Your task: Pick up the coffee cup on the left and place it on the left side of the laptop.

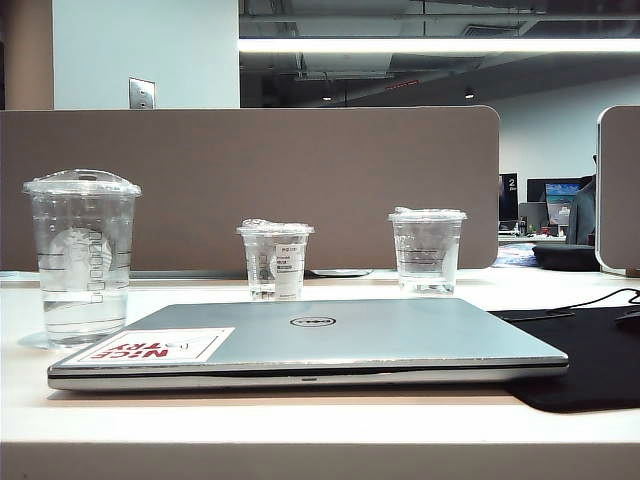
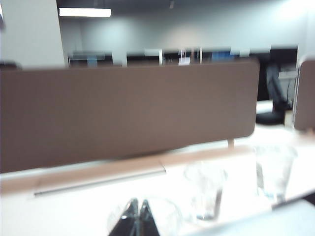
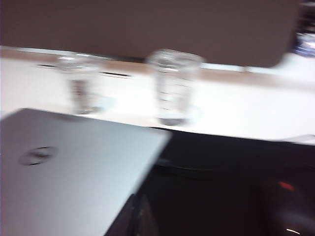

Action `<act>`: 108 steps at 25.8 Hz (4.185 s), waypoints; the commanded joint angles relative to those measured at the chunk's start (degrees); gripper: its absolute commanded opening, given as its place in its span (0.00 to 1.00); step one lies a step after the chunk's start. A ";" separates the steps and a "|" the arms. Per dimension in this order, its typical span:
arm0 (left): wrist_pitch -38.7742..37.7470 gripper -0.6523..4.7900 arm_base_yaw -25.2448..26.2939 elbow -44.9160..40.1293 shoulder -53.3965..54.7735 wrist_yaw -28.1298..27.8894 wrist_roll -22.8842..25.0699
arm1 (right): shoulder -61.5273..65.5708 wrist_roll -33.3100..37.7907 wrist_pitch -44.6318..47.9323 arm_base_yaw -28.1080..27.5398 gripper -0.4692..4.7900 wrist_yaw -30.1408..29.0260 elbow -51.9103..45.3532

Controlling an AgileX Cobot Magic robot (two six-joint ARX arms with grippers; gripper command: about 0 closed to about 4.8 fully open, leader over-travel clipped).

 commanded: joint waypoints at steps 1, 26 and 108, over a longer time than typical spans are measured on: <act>-1.81 0.11 0.11 0.20 0.22 0.02 2.60 | -0.11 0.00 0.94 -5.49 0.08 0.42 -0.26; -3.43 0.11 0.09 0.22 0.20 -6.14 2.54 | -0.11 0.00 0.94 -19.96 0.08 0.52 -0.24; 3.21 0.11 2.93 -14.01 -0.42 -13.44 0.35 | -0.11 0.02 0.94 -19.91 0.08 0.52 -0.24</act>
